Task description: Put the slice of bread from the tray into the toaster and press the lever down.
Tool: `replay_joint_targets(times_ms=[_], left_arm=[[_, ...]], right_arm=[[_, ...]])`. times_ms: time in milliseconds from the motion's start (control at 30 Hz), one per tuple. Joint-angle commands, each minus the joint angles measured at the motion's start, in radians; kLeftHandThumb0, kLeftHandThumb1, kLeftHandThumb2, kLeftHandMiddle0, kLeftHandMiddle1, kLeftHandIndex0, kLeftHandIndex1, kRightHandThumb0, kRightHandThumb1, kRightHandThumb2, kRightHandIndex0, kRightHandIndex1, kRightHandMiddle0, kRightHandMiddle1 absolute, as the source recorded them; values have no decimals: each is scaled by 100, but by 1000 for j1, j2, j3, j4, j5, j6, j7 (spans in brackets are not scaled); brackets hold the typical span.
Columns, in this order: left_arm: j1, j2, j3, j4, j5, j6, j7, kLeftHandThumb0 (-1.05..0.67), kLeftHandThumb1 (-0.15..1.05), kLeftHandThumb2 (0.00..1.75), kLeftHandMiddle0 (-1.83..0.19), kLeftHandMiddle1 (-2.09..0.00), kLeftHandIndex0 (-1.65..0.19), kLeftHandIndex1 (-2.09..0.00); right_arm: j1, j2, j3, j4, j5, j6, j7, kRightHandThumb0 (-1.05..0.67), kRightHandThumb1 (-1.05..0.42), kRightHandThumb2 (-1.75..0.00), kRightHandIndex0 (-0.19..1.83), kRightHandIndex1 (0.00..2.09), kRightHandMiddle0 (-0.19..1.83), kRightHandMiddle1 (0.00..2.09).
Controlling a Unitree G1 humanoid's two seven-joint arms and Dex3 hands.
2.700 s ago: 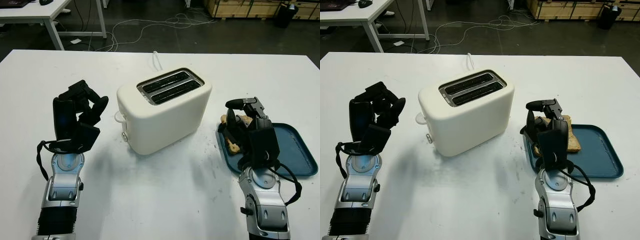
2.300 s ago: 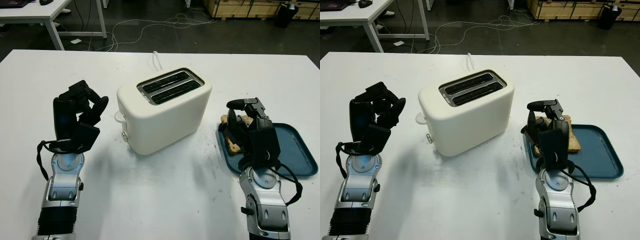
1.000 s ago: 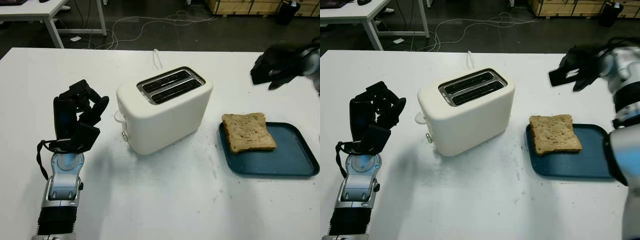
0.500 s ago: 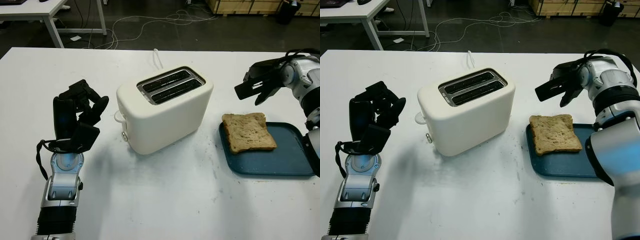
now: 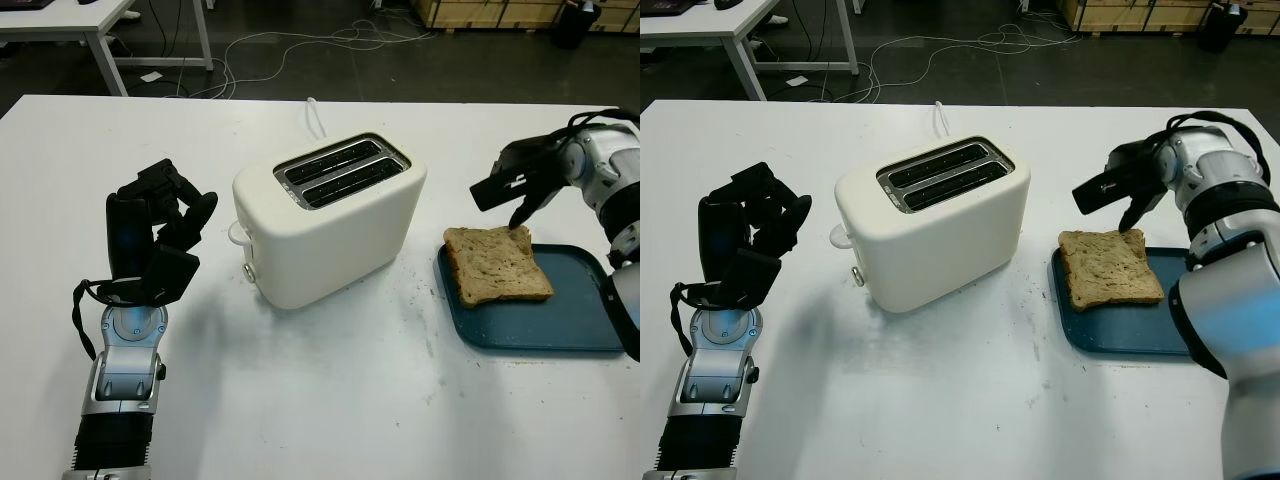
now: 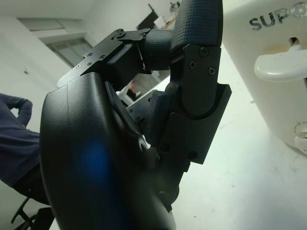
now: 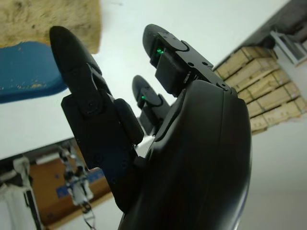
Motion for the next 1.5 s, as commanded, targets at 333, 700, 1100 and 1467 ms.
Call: replay_joint_targets(times_ms=[333,700,1100,1467], left_arm=[[-1,11,4,-2,-5,-19,1,-77,92,40,-130,-167,-105,-172],[3,5,5,-5,-5,-18,5,-77,92,40,-130,-168,-105,-175],[7,4,2,-4,-8,-22,0,-77,92,40,-130,-168,-104,-174],[7,9,3,1,-14,-33,-5,-78,92,39,-130,-166,-105,-173]], right_arm=[[45,-1,-15,-5,20,19,43,-104,-67,0,39,138,91,6],[76,2,-8,-11,14,8,25,-102,-65,0,20,107,93,15],[94,0,-5,-15,8,13,6,-97,-67,0,26,146,60,46],[120,-13,48,-47,-48,-88,-143,-80,-82,-1,42,154,76,62]])
